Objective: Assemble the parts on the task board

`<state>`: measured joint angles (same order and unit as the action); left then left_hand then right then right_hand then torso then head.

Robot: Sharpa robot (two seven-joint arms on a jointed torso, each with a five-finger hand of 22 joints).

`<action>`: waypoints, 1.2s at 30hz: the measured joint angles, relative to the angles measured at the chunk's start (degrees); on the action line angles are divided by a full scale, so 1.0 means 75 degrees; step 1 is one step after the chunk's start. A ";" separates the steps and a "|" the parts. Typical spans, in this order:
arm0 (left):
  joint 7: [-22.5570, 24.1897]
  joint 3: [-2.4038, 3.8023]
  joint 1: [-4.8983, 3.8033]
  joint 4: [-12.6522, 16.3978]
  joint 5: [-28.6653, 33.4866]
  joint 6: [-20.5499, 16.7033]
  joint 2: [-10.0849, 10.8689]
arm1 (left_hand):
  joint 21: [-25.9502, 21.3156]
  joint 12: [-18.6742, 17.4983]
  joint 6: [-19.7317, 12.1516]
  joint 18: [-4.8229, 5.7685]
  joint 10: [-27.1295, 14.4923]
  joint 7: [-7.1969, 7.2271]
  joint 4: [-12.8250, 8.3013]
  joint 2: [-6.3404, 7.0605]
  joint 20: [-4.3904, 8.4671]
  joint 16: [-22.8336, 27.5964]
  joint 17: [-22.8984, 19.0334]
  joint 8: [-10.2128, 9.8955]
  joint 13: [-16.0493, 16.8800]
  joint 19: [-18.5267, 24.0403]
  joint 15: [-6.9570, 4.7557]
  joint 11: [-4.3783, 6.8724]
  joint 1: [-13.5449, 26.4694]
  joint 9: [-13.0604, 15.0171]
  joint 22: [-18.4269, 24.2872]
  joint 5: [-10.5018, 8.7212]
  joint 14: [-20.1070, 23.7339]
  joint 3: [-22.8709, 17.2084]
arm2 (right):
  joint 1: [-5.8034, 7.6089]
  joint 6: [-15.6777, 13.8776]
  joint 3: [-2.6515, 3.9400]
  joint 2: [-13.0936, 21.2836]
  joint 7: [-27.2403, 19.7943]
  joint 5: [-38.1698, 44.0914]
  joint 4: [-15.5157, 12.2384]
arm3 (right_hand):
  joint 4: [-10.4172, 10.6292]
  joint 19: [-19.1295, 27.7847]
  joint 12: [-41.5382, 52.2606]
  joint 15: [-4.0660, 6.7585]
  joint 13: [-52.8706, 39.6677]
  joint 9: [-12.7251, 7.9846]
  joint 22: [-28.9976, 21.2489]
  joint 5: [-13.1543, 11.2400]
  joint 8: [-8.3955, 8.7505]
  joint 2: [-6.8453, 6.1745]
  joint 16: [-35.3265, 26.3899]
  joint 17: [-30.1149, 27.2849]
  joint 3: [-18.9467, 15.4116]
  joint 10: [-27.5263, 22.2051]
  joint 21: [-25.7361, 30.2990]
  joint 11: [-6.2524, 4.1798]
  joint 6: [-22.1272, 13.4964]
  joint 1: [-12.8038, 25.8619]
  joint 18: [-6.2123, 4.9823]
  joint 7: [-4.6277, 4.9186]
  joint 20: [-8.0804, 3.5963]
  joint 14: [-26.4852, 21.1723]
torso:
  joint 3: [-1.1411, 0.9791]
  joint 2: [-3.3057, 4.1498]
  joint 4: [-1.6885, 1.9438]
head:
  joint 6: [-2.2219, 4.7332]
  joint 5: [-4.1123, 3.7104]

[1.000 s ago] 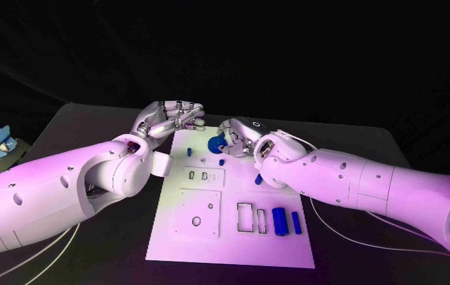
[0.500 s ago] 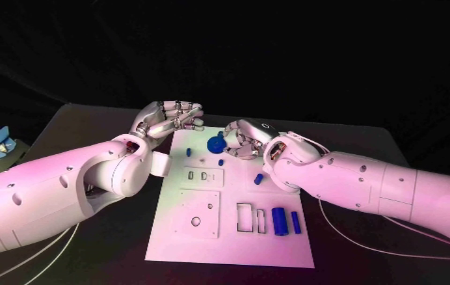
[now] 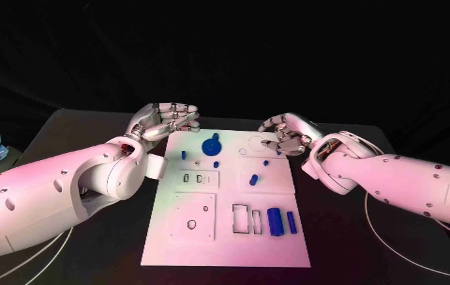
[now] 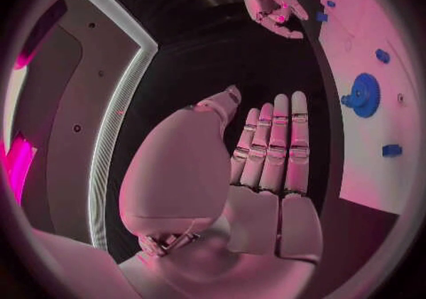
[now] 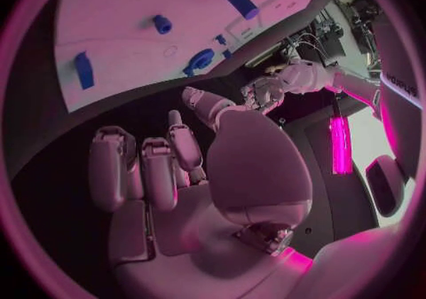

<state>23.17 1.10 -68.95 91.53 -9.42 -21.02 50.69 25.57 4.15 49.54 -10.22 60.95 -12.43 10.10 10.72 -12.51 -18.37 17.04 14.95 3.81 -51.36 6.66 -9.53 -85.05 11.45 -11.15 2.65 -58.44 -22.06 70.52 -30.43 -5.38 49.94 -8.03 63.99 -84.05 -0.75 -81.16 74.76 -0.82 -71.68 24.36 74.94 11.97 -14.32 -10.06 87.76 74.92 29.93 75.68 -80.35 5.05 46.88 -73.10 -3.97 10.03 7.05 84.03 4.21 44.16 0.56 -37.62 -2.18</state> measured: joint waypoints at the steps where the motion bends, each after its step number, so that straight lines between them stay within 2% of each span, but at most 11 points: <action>1: 0.0002 0.0000 0.0000 -0.0002 -0.0027 0.0005 0.0003 | -0.0005 0.0000 0.0006 0.0000 0.0000 0.0006 -0.0024 0.0000 -0.0009 0.0026 0.0002 0.0000 0.0000 0.0046 0.0000 0.0000 0.0000 -0.0006 0.0010 0.0000 0.0000 -0.0024 | -0.0009 0.0009 0.0001 0.0091 -0.0125 -0.0151 0.0002 | -0.0024 0.0054 -0.0049 0.0000 0.0045 -0.0010 0.0000 0.0001 0.0045 0.0002 0.0000 0.0000 0.0024 -0.0060 0.0037 0.0016 -0.0003 0.0002 -0.0001 0.0003 0.0003 0.0000 | -0.0009 -0.0003 -0.0011 | 0.0008 0.0000; 6: 0.0009 0.0000 0.0001 -0.0014 -0.0180 0.0031 -0.0002 | -0.0036 0.0000 0.0006 0.0001 0.0028 0.0006 -0.0086 0.0029 -0.0019 0.0039 0.0021 0.0000 0.0000 0.0110 0.0000 0.0028 -0.0029 -0.0008 0.0031 0.0000 0.0000 -0.0044 | -0.0094 0.0056 0.0004 0.0408 -0.0664 -0.0797 0.0179 | -0.0080 0.0115 -0.0168 0.0000 0.0194 -0.0056 -0.0001 0.0001 0.0199 -0.0027 0.0000 0.0000 0.0037 -0.0210 0.0092 0.0053 -0.0107 -0.0027 -0.0001 0.0090 0.0018 0.0000 | -0.0051 -0.0004 -0.0051 | 0.0040 -0.0015; 11: 0.0011 0.0000 0.0003 -0.0029 -0.0291 0.0059 -0.0010 | -0.0036 0.0000 0.0006 0.0001 0.0027 0.0006 -0.0095 0.0029 -0.0011 0.0039 0.0022 0.0000 0.0000 0.0119 0.0000 0.0027 -0.0029 -0.0008 0.0031 0.0000 0.0000 -0.0053 | -0.0268 0.0145 0.0002 0.0514 -0.0972 -0.1179 0.0473 | -0.0112 0.0142 -0.0237 -0.0001 0.0276 -0.0080 -0.0001 0.0046 0.0315 -0.0027 0.0000 -0.0001 0.0006 -0.0269 0.0140 0.0103 -0.0243 -0.0027 -0.0001 0.0104 0.0045 -0.0002 | -0.0090 0.0001 -0.0079 | 0.0058 -0.0018; 13: 0.0011 0.0000 0.0004 -0.0044 -0.0324 0.0073 -0.0011 | -0.0036 0.0000 0.0006 0.0001 0.0027 0.0006 -0.0096 0.0029 -0.0011 0.0039 0.0022 0.0000 0.0000 0.0119 0.0000 0.0027 -0.0029 -0.0008 0.0031 0.0000 0.0000 -0.0055 | -0.0359 0.0191 -0.0004 0.0515 -0.1051 -0.1285 0.0587 | -0.0124 0.0142 -0.0237 -0.0055 0.0288 -0.0089 -0.0002 0.0046 0.0355 -0.0027 0.0000 -0.0001 -0.0006 -0.0303 0.0140 0.0101 -0.0318 -0.0027 -0.0001 0.0125 0.0045 0.0000 | -0.0093 0.0002 -0.0081 | 0.0051 -0.0021; 20: 0.0011 -0.0002 0.0012 -0.0092 -0.0388 0.0109 -0.0013 | -0.0036 -0.0028 0.0006 0.0002 0.0027 0.0006 -0.0137 0.0062 -0.0011 0.0039 0.0028 -0.0030 0.0000 0.0119 0.0000 0.0027 -0.0063 -0.0015 0.0031 0.0000 0.0000 -0.0096 | -0.0476 0.0341 -0.0003 0.0360 -0.1205 -0.1483 0.1008 | -0.0133 0.0142 -0.0237 -0.0055 0.0309 -0.0090 -0.0002 0.0046 0.0392 -0.0058 0.0000 -0.0001 -0.0015 -0.0315 0.0140 0.0113 -0.0321 0.0004 -0.0001 0.0128 0.0045 0.0000 | -0.0095 0.0010 -0.0073 | 0.0023 -0.0044; 24: 0.0011 -0.0002 0.0014 -0.0111 -0.0413 0.0124 -0.0014 | -0.0036 -0.0028 0.0006 0.0002 0.0027 0.0006 -0.0137 0.0062 -0.0011 0.0068 0.0028 -0.0030 0.0000 0.0119 0.0000 0.0027 -0.0063 -0.0015 0.0031 0.0000 -0.0001 -0.0096 | -0.0538 0.0444 -0.0003 0.0197 -0.1241 -0.1551 0.1321 | -0.0133 0.0142 -0.0237 -0.0055 0.0295 -0.0090 -0.0003 0.0046 0.0392 -0.0058 0.0000 -0.0001 -0.0015 -0.0315 0.0140 0.0113 -0.0342 0.0004 -0.0001 0.0149 0.0045 0.0000 | -0.0075 0.0011 -0.0067 | 0.0003 -0.0055; 27: 0.0011 -0.0004 0.0016 -0.0115 -0.0421 0.0132 -0.0014 | -0.0036 -0.0028 0.0006 0.0001 0.0027 0.0006 -0.0152 0.0062 -0.0011 0.0068 0.0033 -0.0030 0.0000 0.0119 0.0000 0.0027 -0.0062 -0.0015 0.0031 0.0000 -0.0001 -0.0081 | -0.0605 0.0507 -0.0006 0.0065 -0.1245 -0.1562 0.1520 | -0.0133 0.0142 -0.0237 -0.0055 0.0285 -0.0090 -0.0003 0.0046 0.0391 -0.0058 0.0000 -0.0001 -0.0015 -0.0315 0.0140 0.0113 -0.0342 0.0004 -0.0001 0.0149 0.0045 0.0000 | -0.0072 0.0012 -0.0068 | -0.0011 -0.0036; 36: 0.0006 -0.0004 0.0017 -0.0134 -0.0435 0.0158 -0.0016 | -0.0036 -0.0028 0.0006 0.0001 0.0026 0.0006 -0.0159 0.0062 -0.0011 0.0068 0.0036 -0.0030 0.0000 0.0118 0.0000 0.0027 -0.0062 -0.0022 0.0030 0.0000 -0.0001 -0.0074 | -0.0716 0.0629 -0.0013 -0.0176 -0.1228 -0.1530 0.1778 | -0.0133 0.0142 -0.0237 -0.0054 0.0252 -0.0089 -0.0004 0.0046 0.0391 -0.0058 0.0000 -0.0002 -0.0015 -0.0315 0.0139 0.0113 -0.0342 0.0004 -0.0001 0.0149 0.0045 -0.0001 | -0.0076 0.0010 -0.0074 | -0.0051 -0.0015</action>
<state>23.22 1.07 -68.82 90.52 -12.68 -19.84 50.57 25.30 3.94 49.59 -10.21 61.14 -12.38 8.91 11.18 -12.59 -17.86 17.31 14.72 3.81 -50.47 6.67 -9.32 -85.51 11.29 -10.92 2.65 -58.45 -22.61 65.15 -25.71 -5.47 48.62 -17.24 52.52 -70.71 -1.74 -80.10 72.99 -1.23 -69.79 23.69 74.91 12.31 -11.39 -10.50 87.76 74.90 29.82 73.32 -79.31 5.89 44.32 -73.07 -3.97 11.15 7.39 84.02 3.64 44.24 0.01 -38.00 -2.29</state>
